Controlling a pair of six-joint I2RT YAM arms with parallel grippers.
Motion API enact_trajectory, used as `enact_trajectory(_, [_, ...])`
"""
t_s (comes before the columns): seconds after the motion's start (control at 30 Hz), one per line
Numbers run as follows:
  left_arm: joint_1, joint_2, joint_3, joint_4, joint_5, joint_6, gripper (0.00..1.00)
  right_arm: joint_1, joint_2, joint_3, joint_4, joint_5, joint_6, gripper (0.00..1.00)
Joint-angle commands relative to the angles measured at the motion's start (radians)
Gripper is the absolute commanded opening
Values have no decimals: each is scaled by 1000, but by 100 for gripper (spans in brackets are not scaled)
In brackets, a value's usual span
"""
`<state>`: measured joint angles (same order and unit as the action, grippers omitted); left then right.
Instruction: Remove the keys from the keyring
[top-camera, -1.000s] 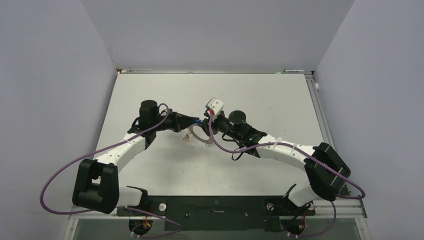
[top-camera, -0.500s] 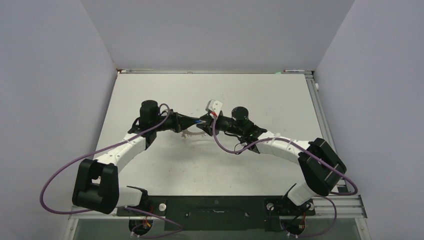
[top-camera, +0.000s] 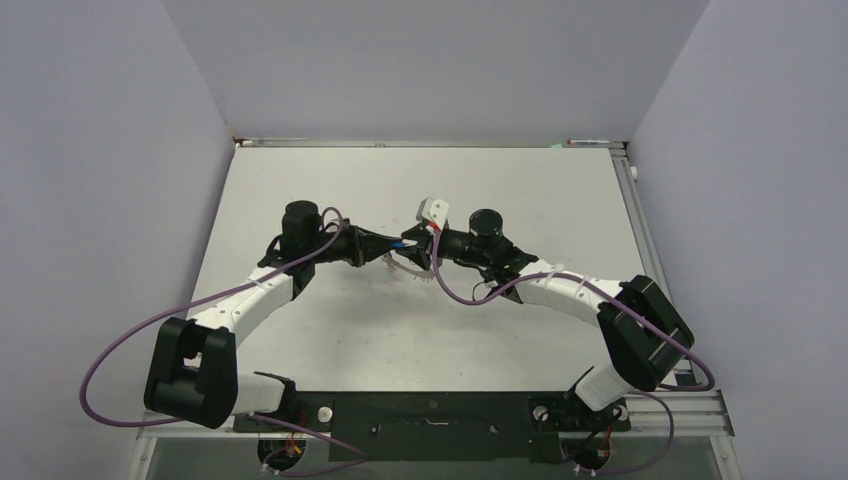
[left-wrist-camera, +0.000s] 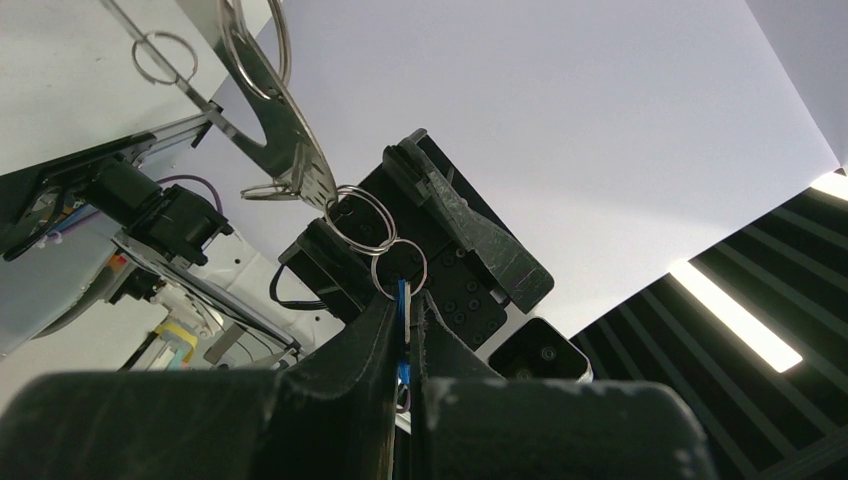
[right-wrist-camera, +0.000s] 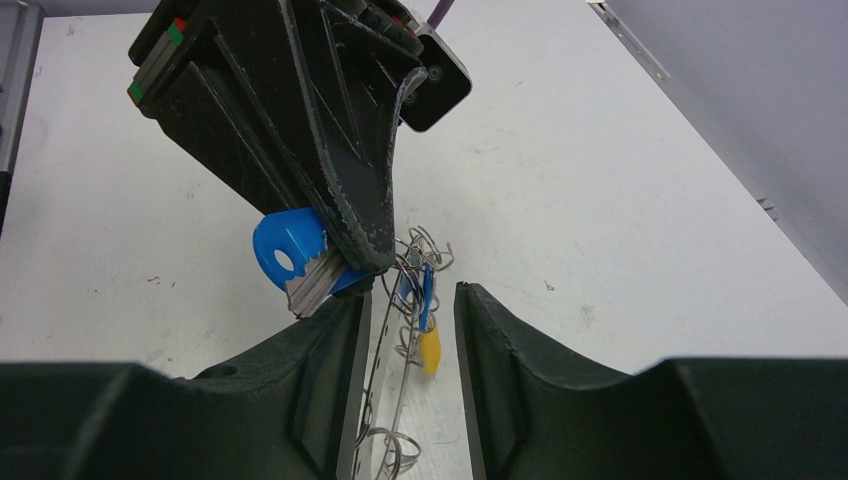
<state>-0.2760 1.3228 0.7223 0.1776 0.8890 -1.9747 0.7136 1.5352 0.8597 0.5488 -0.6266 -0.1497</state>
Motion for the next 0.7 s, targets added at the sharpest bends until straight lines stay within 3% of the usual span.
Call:
enact_trajectory(0.0, [-9,-27,9,66,22,7,0,-9,-1,13,72,-53,-15,36])
enact_trajectory(0.33, [-19,-27,3,72,25,4,0,-18,-1,24,59,-89,-14,36])
enact_trajectory(0.67, [-26,-27,0,79,25,8,0,-55,-30,33,-13,-195,-36,43])
